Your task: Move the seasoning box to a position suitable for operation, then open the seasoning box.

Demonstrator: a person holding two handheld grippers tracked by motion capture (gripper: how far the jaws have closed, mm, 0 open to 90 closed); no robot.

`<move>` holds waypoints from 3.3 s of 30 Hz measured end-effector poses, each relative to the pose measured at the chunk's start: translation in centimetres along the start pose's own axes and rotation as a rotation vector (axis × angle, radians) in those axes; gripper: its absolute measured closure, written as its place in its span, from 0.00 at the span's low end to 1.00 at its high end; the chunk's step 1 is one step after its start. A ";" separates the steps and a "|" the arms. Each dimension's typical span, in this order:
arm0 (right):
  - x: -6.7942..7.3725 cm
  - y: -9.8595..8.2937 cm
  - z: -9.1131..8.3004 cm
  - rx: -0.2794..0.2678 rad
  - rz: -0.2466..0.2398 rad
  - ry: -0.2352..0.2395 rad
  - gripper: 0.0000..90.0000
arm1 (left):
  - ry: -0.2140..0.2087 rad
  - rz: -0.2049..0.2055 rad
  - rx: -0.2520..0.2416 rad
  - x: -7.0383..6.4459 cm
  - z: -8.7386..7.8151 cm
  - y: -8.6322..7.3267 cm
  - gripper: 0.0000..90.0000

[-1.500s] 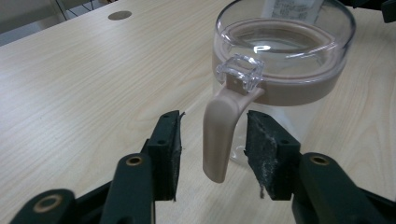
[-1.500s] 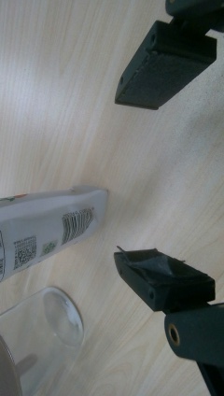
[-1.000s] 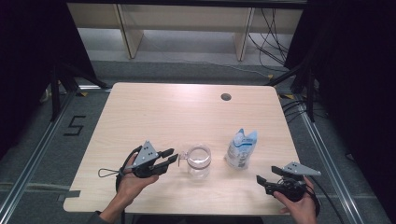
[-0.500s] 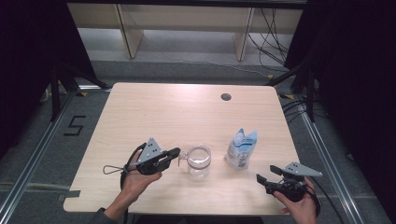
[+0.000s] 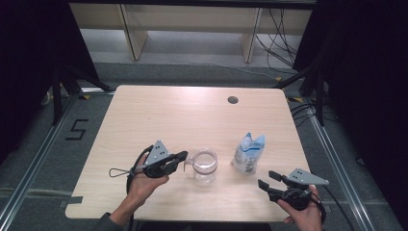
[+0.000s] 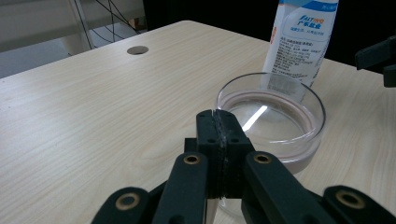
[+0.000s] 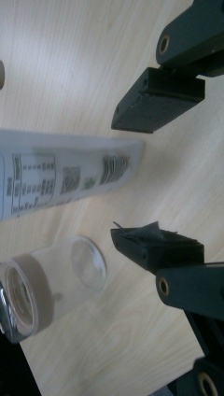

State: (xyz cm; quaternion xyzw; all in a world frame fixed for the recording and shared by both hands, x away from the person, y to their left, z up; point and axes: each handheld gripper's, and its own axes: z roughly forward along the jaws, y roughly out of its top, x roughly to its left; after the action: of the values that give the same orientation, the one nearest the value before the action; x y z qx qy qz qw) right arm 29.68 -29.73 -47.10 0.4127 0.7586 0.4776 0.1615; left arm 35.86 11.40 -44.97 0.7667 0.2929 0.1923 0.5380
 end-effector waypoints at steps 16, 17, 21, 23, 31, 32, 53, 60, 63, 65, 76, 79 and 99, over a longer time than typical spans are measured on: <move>1.9 0.3 1.6 0.013 -0.068 0.049 0.48 | -0.001 0.008 0.017 -0.2 0.3 0.0 0.98; 1.9 0.3 1.6 0.008 -0.057 0.068 0.48 | -0.001 0.008 0.017 -0.2 0.3 0.0 0.98; 1.8 0.2 1.6 0.009 -0.081 0.052 0.48 | -0.003 0.007 0.023 -0.2 0.4 0.0 0.98; 1.9 0.1 1.4 0.029 -0.054 0.061 0.48 | -0.005 0.005 0.023 -0.2 0.5 0.0 0.98; 1.8 -0.2 1.2 0.014 -0.034 0.070 0.48 | 0.001 0.009 0.022 -0.4 0.4 0.0 0.98; 1.6 -0.2 1.0 0.020 -0.043 0.055 0.48 | 0.002 0.013 0.024 -0.3 0.4 0.0 0.98; 3.5 0.8 2.9 -0.009 -0.078 0.127 0.66 | 0.000 0.013 0.011 -0.3 0.4 -0.2 0.98; 4.8 1.8 4.7 -0.008 -0.142 0.136 0.73 | -0.005 0.007 0.000 -0.4 0.4 -0.3 0.98; 5.2 2.2 5.4 0.001 -0.171 0.143 0.77 | 0.002 0.011 0.006 -0.3 0.4 -0.3 0.98; 5.4 2.2 5.7 -0.013 -0.176 0.145 0.78 | 0.001 0.012 0.005 -0.3 0.4 -0.3 0.98; 6.1 3.3 7.4 -0.008 -0.178 0.151 0.90 | 0.003 0.014 -0.002 -0.3 0.5 -0.4 0.98; 6.0 3.4 7.6 -0.005 -0.191 0.156 0.91 | 0.004 0.013 -0.003 -0.3 0.5 -0.4 0.98; 6.3 4.0 8.9 -0.007 -0.191 0.174 0.97 | 0.000 0.005 -0.008 -0.1 0.6 -0.6 0.98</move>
State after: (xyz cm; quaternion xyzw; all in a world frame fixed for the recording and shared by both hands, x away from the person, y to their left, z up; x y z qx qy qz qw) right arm 33.37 -18.73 -47.08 0.2951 0.8038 0.4968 0.1415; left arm 35.94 11.06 -45.71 0.7652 0.2903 0.1947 0.5407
